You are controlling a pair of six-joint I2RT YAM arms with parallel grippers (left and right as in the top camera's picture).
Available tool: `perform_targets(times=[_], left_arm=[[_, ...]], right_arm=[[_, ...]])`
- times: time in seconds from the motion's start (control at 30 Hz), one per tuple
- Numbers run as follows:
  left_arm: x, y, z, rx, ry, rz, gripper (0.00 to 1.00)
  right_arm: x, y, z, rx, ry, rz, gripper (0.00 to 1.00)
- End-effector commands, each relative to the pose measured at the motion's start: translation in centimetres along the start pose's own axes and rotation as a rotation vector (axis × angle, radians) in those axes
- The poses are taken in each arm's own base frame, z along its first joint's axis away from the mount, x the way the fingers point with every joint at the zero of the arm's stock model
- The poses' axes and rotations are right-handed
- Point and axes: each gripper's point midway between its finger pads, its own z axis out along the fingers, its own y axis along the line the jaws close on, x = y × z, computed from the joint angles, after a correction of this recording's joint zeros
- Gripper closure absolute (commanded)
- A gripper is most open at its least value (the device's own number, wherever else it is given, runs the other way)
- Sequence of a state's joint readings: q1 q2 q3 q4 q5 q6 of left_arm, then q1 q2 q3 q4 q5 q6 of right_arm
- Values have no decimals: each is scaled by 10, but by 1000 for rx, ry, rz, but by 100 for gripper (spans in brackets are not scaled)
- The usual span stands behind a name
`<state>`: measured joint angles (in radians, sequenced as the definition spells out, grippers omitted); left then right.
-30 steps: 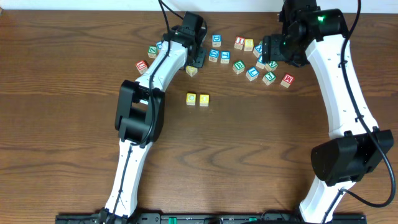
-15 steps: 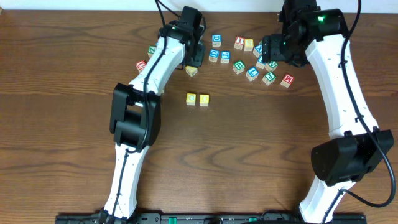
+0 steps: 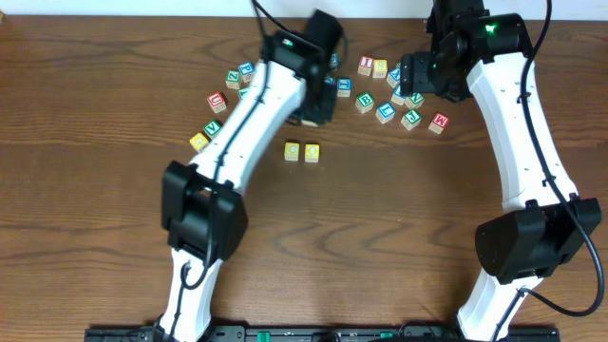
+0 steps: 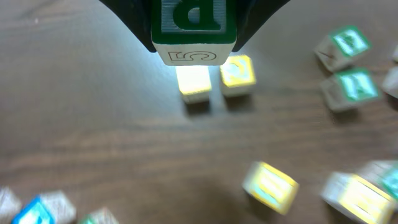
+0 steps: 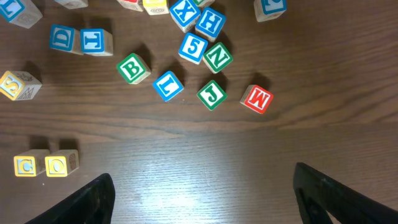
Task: Spell out CORL
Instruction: 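Carry the R block with the left gripper toward the O block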
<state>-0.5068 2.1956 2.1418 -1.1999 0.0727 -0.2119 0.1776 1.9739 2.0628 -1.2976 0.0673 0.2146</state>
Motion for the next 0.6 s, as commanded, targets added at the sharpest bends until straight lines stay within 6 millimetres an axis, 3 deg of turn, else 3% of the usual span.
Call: perform_targets(times=[0.0,0.23,0.57], left_arm=[[17,-16,20,-16,75,-14,70],[27,-32,41,-20,99,-29,70],[25,-35,79,-6,57,-132,70]], right_arm=[[-7,-8,-1,42,-22,-9,16],[-16,-28,0,64,-48,34,16],[-17,-50,1,82,-41,78,14]])
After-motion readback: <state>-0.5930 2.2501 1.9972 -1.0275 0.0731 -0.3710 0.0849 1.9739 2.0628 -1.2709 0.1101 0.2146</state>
